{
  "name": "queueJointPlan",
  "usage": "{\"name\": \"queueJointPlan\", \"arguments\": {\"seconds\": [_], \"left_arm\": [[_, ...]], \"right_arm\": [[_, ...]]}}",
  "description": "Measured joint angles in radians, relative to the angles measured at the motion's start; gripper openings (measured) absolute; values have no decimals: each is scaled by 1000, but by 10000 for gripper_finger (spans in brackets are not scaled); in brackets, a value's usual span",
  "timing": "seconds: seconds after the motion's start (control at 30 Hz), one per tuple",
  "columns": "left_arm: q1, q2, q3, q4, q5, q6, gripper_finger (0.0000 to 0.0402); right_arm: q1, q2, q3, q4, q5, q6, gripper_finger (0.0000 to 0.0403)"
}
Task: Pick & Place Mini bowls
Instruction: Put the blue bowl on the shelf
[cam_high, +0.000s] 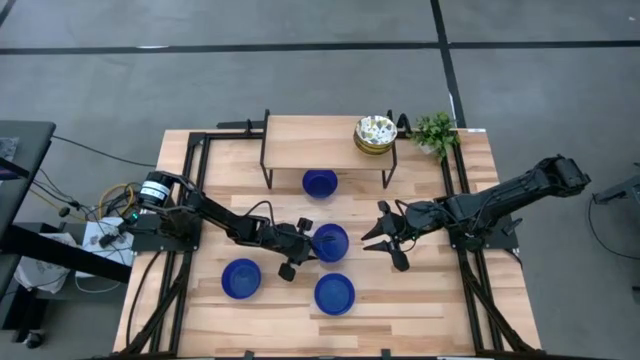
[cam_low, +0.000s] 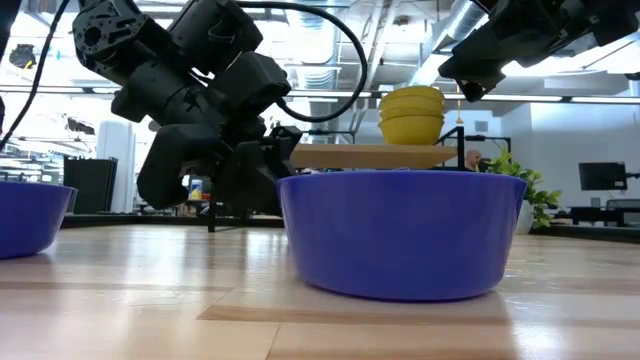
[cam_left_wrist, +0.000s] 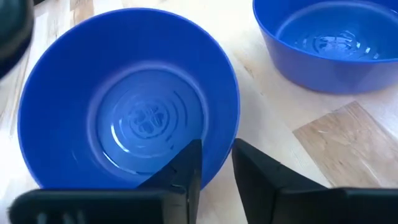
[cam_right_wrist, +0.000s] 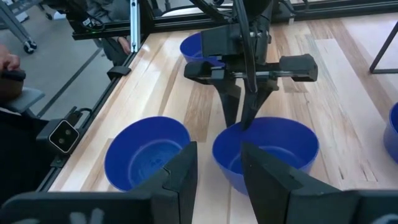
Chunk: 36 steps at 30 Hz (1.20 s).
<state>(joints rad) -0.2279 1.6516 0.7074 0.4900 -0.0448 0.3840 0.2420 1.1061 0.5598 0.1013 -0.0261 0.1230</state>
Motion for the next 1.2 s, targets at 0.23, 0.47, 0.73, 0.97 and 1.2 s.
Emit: {"name": "queueJointPlan", "arguments": {"seconds": [0.23, 0.47, 0.73, 0.97, 1.2], "left_arm": [[0, 0, 0, 0, 0, 0, 45], [0, -14, 0, 5, -1, 4, 9], [-33, -62, 0, -2, -29, 3, 8], [-69, -114, 0, -18, -44, -49, 10], [-97, -142, 0, -56, -45, -53, 10]], "right_arm": [[0, 0, 0, 0, 0, 0, 113], [0, 0, 0, 0, 0, 0, 113], [0, 0, 0, 0, 0, 0, 113], [0, 0, 0, 0, 0, 0, 113], [0, 0, 0, 0, 0, 0, 113]]}}
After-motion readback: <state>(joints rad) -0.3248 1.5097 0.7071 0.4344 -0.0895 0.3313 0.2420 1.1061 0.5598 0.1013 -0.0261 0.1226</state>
